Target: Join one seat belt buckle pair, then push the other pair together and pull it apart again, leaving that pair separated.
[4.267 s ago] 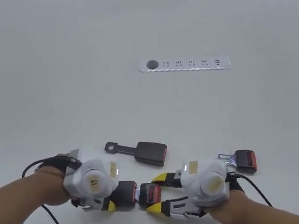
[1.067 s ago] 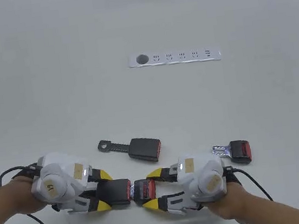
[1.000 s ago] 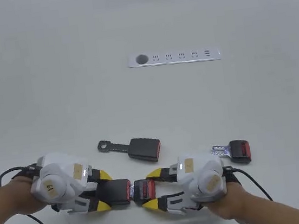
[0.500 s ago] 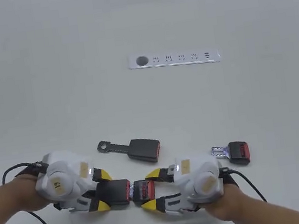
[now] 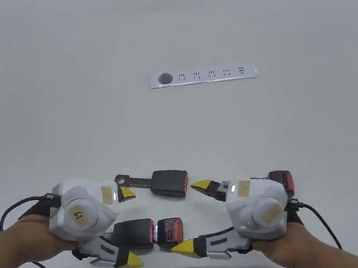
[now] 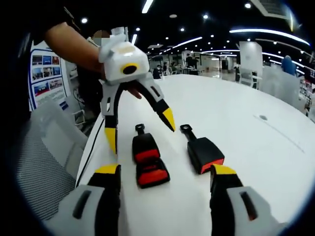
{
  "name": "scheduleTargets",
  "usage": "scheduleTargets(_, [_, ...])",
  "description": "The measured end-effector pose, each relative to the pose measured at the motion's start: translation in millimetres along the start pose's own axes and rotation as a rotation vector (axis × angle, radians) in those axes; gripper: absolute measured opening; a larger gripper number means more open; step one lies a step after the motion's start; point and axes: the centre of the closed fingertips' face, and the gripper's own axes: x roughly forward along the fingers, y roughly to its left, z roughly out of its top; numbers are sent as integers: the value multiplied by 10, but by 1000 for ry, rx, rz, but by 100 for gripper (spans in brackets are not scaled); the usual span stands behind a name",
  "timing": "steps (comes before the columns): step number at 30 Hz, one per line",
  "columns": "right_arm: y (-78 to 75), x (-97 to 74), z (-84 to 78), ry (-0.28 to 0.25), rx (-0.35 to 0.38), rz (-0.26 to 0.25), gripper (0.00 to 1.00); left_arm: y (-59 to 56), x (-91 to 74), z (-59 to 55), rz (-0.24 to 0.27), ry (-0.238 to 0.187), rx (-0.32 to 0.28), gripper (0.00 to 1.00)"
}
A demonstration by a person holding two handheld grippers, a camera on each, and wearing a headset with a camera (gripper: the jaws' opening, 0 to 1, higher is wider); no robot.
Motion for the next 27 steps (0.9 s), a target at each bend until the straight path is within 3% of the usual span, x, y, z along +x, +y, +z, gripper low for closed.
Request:
scheduleTargets(6, [-259, -399, -150, 20, -3, -55, 76, 112, -38, 196, 16, -17, 37, 79])
scheduleTargets(8, [-426, -582, -230, 29, -7, -91, 76, 183, -24, 273, 21, -21, 50, 79])
scheduleTargets(15, [-797, -986, -464, 81, 14, -127, 75, 423, -26, 508, 40, -40, 77, 78])
scheduleTargets(22, [-1061, -1175, -623, 114, 45, -133, 75, 636, 106, 530, 23, -16, 112, 75])
scheduleTargets(27, [-1123, -1208, -799, 174, 38, -84, 73, 759, 217, 533, 4, -6, 136, 73])
